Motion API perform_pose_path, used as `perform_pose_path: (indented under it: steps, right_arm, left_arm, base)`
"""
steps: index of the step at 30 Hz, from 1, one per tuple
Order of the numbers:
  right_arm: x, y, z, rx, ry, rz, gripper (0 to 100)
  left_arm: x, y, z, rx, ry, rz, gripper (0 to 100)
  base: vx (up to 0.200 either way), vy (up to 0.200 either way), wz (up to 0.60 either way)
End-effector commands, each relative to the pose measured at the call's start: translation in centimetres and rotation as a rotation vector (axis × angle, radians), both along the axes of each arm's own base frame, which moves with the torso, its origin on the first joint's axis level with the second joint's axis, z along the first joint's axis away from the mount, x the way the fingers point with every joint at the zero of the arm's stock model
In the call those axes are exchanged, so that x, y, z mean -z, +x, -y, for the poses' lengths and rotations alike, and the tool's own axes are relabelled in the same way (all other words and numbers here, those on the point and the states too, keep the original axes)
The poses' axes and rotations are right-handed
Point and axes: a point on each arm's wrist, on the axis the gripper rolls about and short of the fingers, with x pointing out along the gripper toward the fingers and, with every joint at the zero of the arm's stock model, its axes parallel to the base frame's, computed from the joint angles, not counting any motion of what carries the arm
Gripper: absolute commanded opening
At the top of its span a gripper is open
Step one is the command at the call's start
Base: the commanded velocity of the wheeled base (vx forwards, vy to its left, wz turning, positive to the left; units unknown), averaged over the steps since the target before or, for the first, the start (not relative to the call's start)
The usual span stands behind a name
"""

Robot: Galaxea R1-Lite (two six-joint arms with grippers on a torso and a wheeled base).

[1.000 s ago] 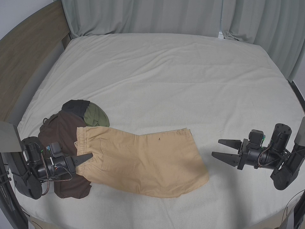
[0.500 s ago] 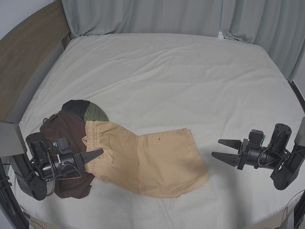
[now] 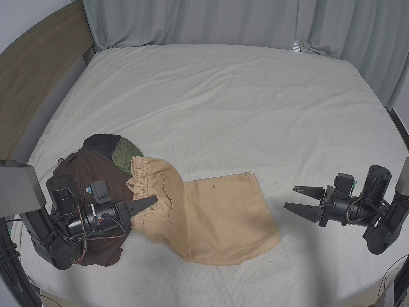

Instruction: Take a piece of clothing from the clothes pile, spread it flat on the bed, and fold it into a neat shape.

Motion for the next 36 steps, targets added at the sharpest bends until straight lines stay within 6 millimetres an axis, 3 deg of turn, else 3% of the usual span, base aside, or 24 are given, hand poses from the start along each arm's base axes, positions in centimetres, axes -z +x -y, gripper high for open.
perform_pose_path:
  steps: [1, 13, 29, 36]
  right_arm:
    - [0.0, 0.0, 0.0, 0.0, 0.0, 0.0, 100]
    - [-0.1, 0.1, 0.1, 0.005, 0.001, 0.006, 100]
    - [-0.3, 0.7, 1.0, 0.042, 0.005, 0.021, 100]
    - [-0.6, 1.2, 1.5, 0.064, 0.011, 0.033, 100]
  left_arm:
    - [-0.2, 0.2, 1.0, 0.028, -0.011, 0.006, 0]
    - [-0.7, 1.3, 3.7, 0.043, -0.067, 0.001, 0]
    - [1.3, 3.5, 9.7, 0.103, -0.11, -0.019, 0]
    - [3.0, 4.2, 11.3, 0.12, -0.105, -0.041, 0]
  base:
    - [0.0, 0.0, 0.0]
    - [0.0, 0.0, 0.0]
    - [0.0, 0.0, 0.0]
    - [0.0, 0.0, 0.0]
